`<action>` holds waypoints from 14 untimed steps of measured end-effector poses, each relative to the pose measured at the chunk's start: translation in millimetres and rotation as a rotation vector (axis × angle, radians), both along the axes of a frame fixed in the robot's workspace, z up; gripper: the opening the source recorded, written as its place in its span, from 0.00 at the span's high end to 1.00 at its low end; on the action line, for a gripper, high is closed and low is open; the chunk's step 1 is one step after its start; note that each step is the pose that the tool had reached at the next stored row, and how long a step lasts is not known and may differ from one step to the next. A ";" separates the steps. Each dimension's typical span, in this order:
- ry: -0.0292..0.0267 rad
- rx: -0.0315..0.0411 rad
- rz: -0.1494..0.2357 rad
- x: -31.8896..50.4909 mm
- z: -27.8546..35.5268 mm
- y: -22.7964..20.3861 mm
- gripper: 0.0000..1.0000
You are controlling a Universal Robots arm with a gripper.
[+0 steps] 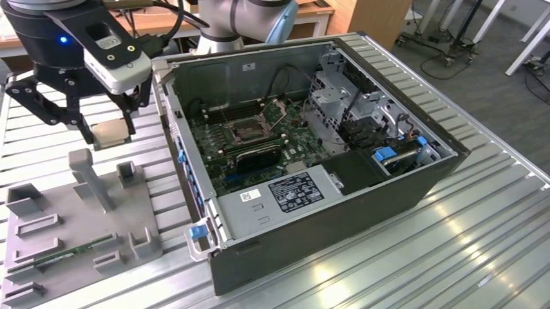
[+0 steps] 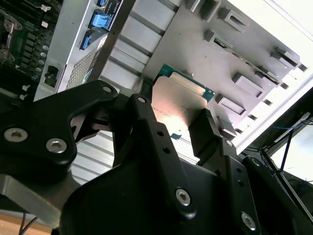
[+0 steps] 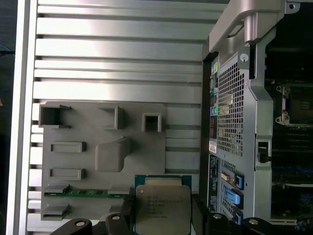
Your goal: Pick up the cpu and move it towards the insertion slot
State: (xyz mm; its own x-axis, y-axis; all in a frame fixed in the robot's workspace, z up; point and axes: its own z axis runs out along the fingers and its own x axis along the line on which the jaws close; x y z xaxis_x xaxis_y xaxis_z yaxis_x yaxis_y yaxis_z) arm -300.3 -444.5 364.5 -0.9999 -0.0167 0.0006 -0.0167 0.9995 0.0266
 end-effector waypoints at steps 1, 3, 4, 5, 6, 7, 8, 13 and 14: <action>-0.0001 0.0000 0.000 1.9 0.0 0.0 0.45; 0.0000 0.0000 0.000 5.7 0.0 0.0 0.45; 0.0000 0.0000 0.000 7.6 0.0 0.0 0.45; 0.0000 0.0000 0.000 9.4 0.0 0.0 0.45; -0.0001 0.0001 0.000 11.2 0.0 0.0 0.45; -0.0001 0.0000 0.000 13.1 0.0 0.0 0.45; 0.0000 0.0000 0.000 14.9 0.0 0.0 0.45; 0.0000 0.0000 0.000 24.2 0.0 0.0 0.45; 0.0000 0.0000 0.000 25.9 0.0 0.0 0.45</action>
